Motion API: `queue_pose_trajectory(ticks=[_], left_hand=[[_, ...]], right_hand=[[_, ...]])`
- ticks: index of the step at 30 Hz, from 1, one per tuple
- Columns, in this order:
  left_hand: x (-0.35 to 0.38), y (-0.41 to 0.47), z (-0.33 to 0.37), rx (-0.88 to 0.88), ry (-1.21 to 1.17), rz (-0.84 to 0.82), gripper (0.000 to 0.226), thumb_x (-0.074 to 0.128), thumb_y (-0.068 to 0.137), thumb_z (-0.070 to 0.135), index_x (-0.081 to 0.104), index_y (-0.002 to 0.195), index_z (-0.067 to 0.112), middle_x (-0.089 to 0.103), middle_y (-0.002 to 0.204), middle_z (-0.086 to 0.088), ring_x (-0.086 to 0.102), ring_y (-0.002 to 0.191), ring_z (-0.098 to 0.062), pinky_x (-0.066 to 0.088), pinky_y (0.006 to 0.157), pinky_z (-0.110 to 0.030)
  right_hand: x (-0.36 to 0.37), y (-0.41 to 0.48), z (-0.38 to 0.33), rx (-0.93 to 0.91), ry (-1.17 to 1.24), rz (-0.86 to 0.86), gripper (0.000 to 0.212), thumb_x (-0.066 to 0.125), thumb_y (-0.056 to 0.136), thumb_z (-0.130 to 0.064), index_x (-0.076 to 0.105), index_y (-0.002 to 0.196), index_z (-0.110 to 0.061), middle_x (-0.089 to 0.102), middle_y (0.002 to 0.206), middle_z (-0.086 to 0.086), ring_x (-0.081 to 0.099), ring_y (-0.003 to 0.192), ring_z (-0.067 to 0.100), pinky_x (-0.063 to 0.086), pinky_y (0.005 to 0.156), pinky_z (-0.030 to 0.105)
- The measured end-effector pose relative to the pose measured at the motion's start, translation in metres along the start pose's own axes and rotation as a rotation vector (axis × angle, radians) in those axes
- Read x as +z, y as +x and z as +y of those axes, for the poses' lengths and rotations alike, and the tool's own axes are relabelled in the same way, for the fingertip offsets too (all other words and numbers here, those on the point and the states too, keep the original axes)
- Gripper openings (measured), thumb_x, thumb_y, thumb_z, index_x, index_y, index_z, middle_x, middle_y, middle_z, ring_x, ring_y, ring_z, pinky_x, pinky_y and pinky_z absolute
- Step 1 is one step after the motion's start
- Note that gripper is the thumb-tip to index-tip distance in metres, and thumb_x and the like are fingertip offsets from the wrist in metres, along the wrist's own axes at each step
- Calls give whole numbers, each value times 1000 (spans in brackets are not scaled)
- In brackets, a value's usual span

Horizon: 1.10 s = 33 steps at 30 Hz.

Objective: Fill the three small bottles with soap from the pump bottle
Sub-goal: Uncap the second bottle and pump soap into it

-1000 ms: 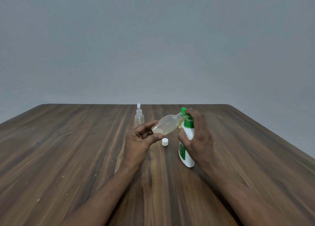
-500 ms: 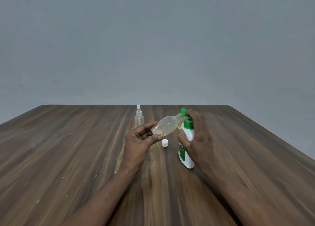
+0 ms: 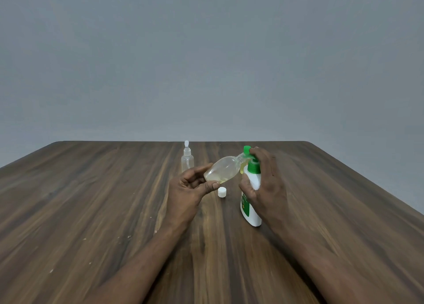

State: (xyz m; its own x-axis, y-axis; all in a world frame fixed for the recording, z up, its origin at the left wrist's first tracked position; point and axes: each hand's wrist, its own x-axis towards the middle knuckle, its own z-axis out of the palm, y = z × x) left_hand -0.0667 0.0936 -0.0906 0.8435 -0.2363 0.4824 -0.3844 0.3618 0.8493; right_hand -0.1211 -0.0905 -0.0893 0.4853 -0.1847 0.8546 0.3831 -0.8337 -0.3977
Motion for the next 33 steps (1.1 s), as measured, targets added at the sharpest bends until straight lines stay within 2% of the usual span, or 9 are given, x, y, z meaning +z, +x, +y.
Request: queue_pose_trajectory(ticks=[4, 10, 21, 27, 33], left_hand=[[0, 0, 0, -2, 5, -1, 49, 84, 66, 2, 73, 113, 7, 78, 103, -6, 74, 99, -23, 61, 82, -29], [0, 0, 0, 0, 4, -4, 50, 84, 65, 7, 72, 114, 8, 78, 104, -8, 74, 100, -24, 62, 83, -33], [-1, 0, -4, -20, -15, -29, 46, 80, 73, -6, 71, 116, 6, 78, 105, -7, 74, 101, -22, 61, 79, -27], [-2, 2, -7, -23, -35, -18, 46, 78, 74, -11, 69, 118, 2, 77, 106, -11, 74, 102, -25, 62, 80, -29], [-2, 1, -7, -25, -36, -22, 46, 78, 74, -10, 69, 118, 1, 77, 107, -9, 73, 103, -24, 62, 82, -31]], right_hand=[[-1, 0, -1, -4, 15, 8, 58, 71, 83, -10, 47, 133, -23, 49, 136, -11, 52, 124, 11, 45, 100, 31], [0, 1, 0, 4, -35, -6, 66, 68, 79, -10, 46, 141, -14, 46, 135, -6, 50, 122, 11, 46, 99, 31], [-1, 0, -3, 4, 20, 9, 58, 73, 82, -8, 49, 134, -18, 50, 133, -8, 53, 120, 12, 48, 97, 35], [-2, 0, -3, 37, -6, -8, 67, 71, 79, -5, 45, 140, -16, 45, 133, -10, 51, 118, 9, 49, 94, 31], [-1, 1, -4, 5, 15, 1, 58, 72, 83, -7, 50, 135, -16, 49, 133, -9, 53, 122, 12, 47, 98, 34]])
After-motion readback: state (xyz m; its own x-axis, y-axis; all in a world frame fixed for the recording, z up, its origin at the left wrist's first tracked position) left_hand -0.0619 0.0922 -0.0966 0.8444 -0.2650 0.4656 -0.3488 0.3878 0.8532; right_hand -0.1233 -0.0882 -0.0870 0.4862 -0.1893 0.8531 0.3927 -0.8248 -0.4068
